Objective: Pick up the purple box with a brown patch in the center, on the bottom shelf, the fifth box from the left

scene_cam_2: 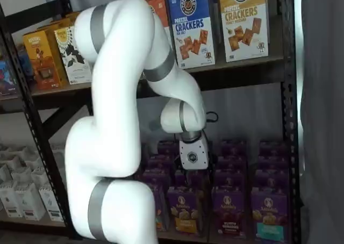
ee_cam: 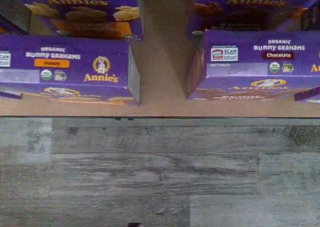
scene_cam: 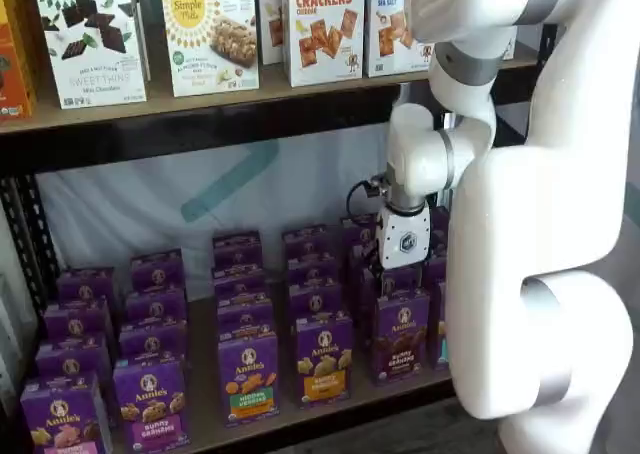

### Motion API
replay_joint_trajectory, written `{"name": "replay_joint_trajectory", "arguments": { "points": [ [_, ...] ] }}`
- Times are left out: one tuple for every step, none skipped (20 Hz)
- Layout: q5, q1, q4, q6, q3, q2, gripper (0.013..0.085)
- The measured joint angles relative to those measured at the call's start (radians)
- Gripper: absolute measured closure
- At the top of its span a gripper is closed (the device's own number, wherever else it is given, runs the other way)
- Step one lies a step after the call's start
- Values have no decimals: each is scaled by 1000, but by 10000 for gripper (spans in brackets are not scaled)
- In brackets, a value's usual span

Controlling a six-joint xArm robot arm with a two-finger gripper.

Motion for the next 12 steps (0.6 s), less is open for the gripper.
{"name": "replay_joint_trajectory", "arguments": {
  "points": [
    [-4,-4,-2,-2,-6,12,130],
    [-10,-8,-3,-6,-12,24,130],
    [-15,-12,-5,-8,-18,36,130],
    [-20,-16,-7,-10,-24,49,130],
    [-26,-20,-9,-11,-30,63,130],
    [-34,-25,-10,-15,-39,79,130],
    [-41,-29,-16,-14,-46,94,130],
    [-47,-33,-21,-13,-52,106,130],
    [-55,-37,-28,-10,-60,119,130],
    [-66,-42,-36,-7,-69,136,130],
    [-75,-46,-41,-7,-79,153,130],
    [-82,-50,-42,-10,-88,167,130]
  ]
}}
